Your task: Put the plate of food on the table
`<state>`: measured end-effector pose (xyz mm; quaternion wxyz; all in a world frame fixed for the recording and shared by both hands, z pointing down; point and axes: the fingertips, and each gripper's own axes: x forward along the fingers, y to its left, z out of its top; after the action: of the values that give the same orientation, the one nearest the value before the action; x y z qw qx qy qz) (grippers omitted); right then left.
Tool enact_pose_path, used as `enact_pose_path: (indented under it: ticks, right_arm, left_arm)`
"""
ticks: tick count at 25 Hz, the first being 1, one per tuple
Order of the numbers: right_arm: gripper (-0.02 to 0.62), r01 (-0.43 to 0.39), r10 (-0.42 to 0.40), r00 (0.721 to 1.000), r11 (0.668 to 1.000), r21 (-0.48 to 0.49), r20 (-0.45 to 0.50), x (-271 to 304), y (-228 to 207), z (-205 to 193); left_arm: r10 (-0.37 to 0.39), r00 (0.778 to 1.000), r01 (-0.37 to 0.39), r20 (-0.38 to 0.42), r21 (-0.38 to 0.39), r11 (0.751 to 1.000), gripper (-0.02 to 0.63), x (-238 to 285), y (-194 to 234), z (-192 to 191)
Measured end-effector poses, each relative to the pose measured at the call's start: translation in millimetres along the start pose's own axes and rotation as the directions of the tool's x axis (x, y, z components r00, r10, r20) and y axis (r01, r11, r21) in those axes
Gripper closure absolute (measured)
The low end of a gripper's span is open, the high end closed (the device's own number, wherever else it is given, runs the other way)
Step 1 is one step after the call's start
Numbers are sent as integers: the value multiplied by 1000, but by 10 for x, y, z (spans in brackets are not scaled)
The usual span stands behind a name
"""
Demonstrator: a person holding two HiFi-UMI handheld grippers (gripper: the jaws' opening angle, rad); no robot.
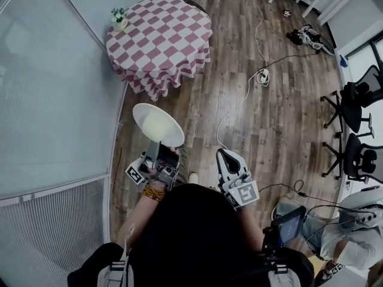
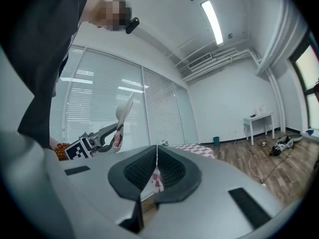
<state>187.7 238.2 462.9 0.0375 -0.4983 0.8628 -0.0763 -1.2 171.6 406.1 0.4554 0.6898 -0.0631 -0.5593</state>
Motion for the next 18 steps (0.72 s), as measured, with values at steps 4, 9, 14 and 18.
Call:
enact_pose_path:
  ticks: [4, 9, 14, 18]
  right_arm:
    - [583, 24, -24, 1000, 1000, 20, -4, 493, -258, 156]
    - [583, -40, 40, 999, 999, -7, -31, 1299, -449, 260]
    - [583, -143, 142, 988, 990, -7, -68, 2160, -353, 317]
    - [583, -239, 236, 966, 971, -19, -101, 2774, -209, 371]
  left_arm:
    - [1, 1000, -1, 3, -23, 1000, 592, 311, 322, 337]
    - [-12, 999, 13, 46, -28, 1000, 594, 630, 609, 867]
    - [-5, 998, 5, 62, -1, 1000, 592, 813, 783, 1469]
    - [-17, 996, 15, 87, 16, 1000, 592, 934, 950, 1945]
